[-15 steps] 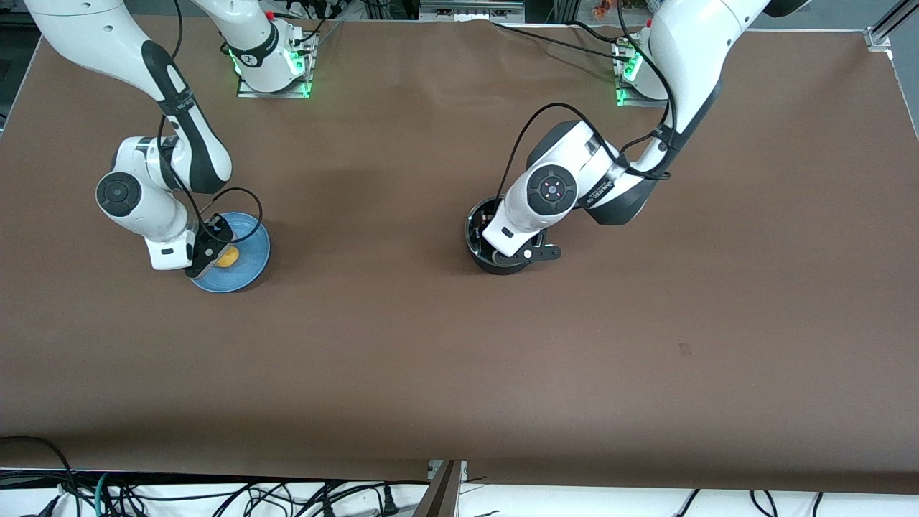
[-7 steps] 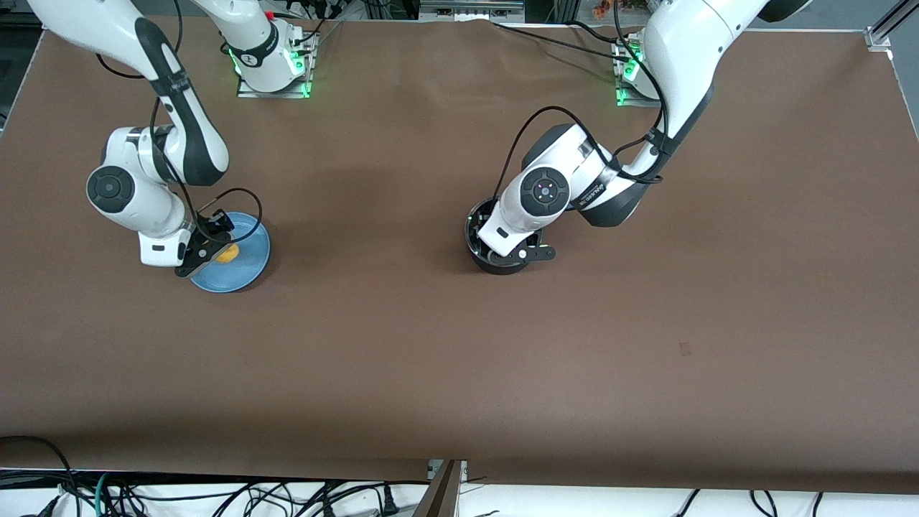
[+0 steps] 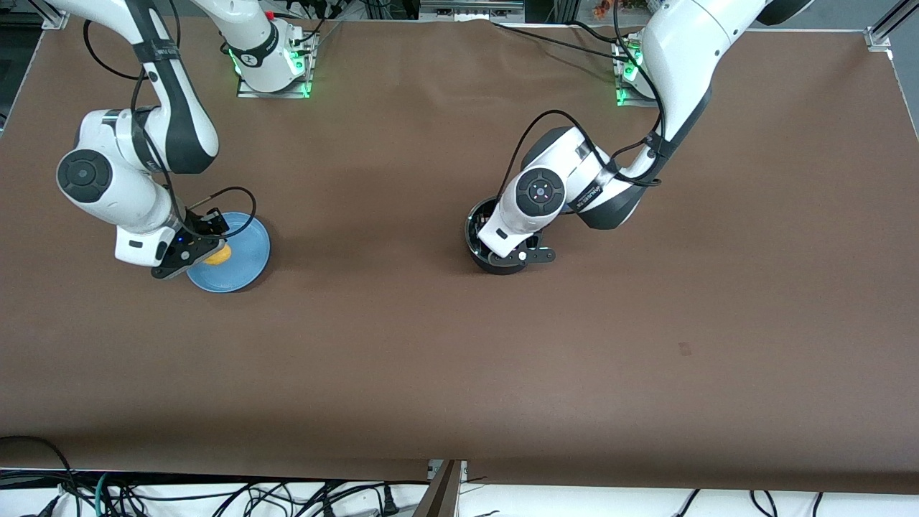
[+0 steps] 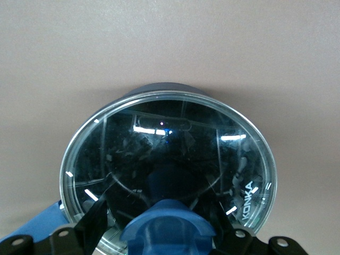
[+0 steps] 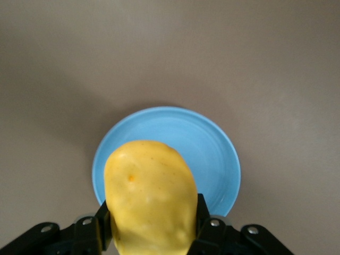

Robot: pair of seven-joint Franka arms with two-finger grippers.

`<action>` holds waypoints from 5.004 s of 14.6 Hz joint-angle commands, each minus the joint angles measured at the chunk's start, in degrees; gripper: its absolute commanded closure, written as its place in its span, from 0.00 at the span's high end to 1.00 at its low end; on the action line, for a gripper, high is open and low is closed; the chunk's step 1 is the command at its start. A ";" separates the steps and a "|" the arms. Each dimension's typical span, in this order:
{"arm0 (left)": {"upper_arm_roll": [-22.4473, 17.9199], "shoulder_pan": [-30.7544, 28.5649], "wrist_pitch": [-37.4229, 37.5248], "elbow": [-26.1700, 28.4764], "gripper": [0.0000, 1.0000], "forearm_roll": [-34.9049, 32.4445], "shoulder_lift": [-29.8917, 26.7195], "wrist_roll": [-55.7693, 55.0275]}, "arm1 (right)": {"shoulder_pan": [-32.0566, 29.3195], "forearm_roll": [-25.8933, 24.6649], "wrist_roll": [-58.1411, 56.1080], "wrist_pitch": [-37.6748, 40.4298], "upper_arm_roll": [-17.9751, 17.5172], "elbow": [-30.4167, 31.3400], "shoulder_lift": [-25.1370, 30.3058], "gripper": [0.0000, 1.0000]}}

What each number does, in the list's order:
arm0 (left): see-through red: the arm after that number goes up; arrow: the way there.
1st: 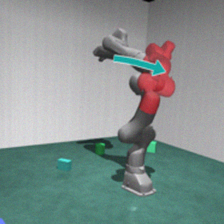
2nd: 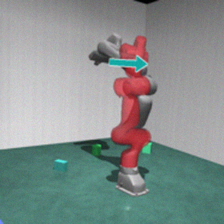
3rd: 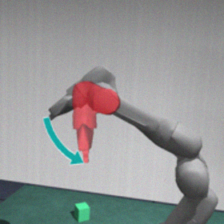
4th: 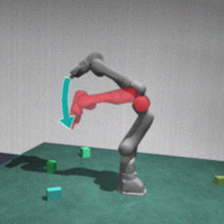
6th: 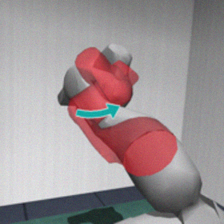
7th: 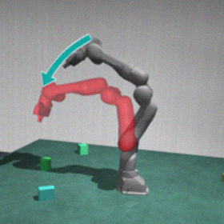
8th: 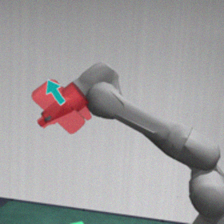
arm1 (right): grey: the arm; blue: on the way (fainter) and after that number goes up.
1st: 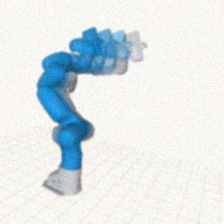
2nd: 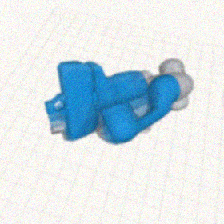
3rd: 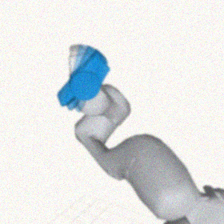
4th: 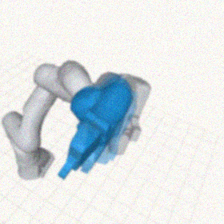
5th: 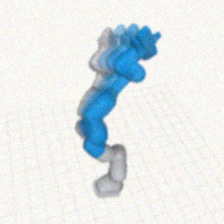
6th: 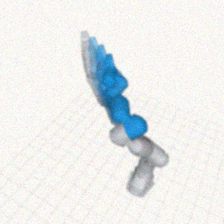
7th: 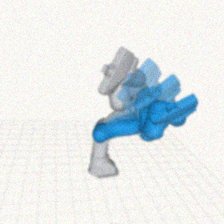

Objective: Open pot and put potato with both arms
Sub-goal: 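Lift the potato with the right gripper while the left gripper lifts the lid, then carry the potato over the pot while the left gripper sets the lid aside, then lower the potato into the pot and open the right gripper, then withdraw the right gripper while the left gripper releases the lid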

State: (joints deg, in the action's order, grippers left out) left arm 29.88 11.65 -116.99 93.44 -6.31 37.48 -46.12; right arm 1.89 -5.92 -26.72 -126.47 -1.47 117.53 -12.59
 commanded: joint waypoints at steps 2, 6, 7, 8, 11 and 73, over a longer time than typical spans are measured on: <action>-0.18 0.48 -0.70 0.43 0.86 -1.42 -0.31 -0.99 | 0.13 0.39 7.80 4.82 -3.61 -5.64 -0.68 0.41; -0.09 0.56 -1.13 0.43 0.62 -1.42 -0.31 -0.99 | 0.48 0.39 15.97 7.72 -7.66 -9.15 -1.38 0.41; -0.09 0.48 -1.13 0.43 0.62 -1.42 -0.31 -0.99 | 0.66 0.39 17.56 7.99 -8.19 -9.60 -1.47 0.41; -0.09 0.56 -1.13 0.34 0.62 -1.42 -0.31 -0.99 | 1.35 0.39 19.05 7.99 -8.28 -10.04 -1.47 0.41; -0.09 0.56 -1.22 0.34 0.58 -1.42 -0.22 -0.99 | 4.08 1.00 23.97 8.08 -8.28 -11.09 -2.00 0.41; 0.61 -35.21 1.68 -0.10 1.00 -11.09 -3.55 53.59 | 15.78 4.25 38.71 46.29 -1.97 -51.79 -12.90 1.00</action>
State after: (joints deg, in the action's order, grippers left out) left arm 29.31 -23.36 -116.64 92.33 -18.79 37.12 6.15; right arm 18.99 -0.79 18.83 -84.22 -5.61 64.50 -28.06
